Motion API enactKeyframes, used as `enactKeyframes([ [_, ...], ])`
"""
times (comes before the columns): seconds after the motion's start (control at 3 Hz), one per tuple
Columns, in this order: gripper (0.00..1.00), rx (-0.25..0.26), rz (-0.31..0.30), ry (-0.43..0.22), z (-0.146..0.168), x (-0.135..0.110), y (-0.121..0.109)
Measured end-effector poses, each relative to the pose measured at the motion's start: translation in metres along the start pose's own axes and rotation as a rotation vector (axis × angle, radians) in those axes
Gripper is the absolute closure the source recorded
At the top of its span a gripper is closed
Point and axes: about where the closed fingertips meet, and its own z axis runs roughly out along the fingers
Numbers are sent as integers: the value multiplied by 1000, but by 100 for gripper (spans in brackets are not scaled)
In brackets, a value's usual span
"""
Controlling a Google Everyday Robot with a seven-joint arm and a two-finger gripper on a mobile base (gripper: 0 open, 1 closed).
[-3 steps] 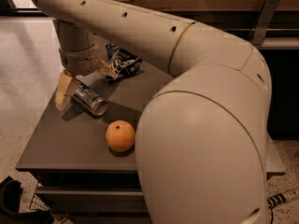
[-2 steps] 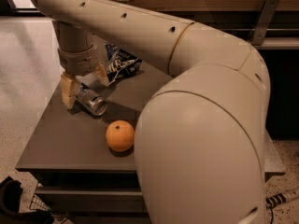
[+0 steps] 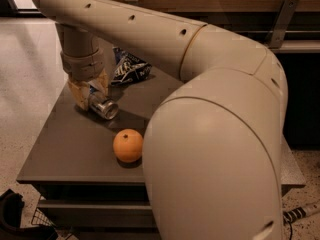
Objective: Place redbull can upright
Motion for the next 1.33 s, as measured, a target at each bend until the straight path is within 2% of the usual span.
enactKeyframes([
  [0.33,95,-2,-1,-10,2,-3,1],
  [0.67,100,-3,-1,-16,3,-5,1],
  [1.0,100,-3,-6,-28,-1,-4,-1],
  [1.33,100,-6,-42,-127,-23,10,-15],
])
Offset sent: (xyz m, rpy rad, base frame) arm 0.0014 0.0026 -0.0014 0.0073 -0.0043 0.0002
